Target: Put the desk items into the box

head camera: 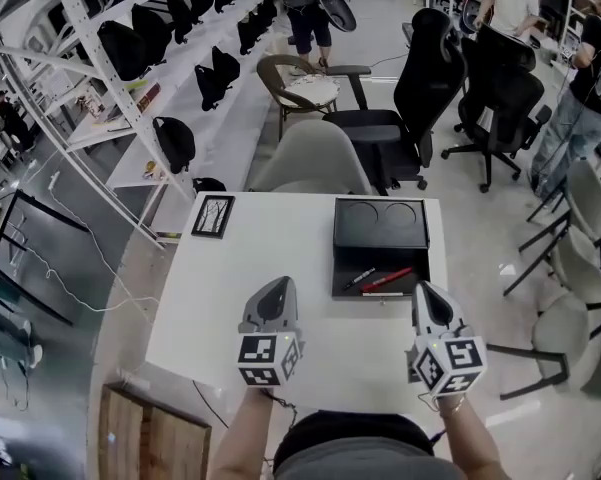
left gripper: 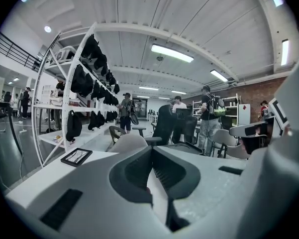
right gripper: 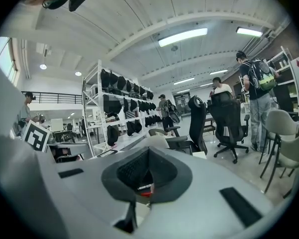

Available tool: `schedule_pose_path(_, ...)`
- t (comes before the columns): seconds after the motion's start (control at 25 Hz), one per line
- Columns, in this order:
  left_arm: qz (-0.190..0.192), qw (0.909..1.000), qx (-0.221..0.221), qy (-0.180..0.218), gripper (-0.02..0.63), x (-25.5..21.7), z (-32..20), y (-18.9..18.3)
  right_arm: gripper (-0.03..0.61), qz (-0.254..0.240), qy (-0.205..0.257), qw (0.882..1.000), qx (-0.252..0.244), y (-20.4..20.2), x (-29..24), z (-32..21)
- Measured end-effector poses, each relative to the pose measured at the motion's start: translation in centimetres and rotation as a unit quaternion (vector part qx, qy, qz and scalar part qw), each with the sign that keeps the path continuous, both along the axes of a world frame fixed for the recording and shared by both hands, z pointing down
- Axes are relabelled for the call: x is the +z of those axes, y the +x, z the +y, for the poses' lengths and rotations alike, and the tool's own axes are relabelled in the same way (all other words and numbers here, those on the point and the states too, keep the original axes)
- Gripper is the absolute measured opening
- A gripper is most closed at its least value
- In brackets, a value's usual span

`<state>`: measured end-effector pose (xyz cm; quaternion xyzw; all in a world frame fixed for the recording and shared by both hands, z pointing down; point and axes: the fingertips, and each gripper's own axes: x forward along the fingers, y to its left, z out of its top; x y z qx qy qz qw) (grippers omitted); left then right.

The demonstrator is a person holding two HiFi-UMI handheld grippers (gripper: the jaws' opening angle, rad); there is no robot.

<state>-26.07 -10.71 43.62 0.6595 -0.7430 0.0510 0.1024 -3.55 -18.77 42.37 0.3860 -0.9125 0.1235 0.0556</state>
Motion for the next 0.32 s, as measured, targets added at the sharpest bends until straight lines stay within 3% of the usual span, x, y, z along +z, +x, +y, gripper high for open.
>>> schedule_pose_path(0.32,0.002,0.9999,-0.01,0.003,0.006,-0.24,0.32,-0.1,0.003,0.004,0.005,1.0,-0.01,-0.16,-0.35,-0.02)
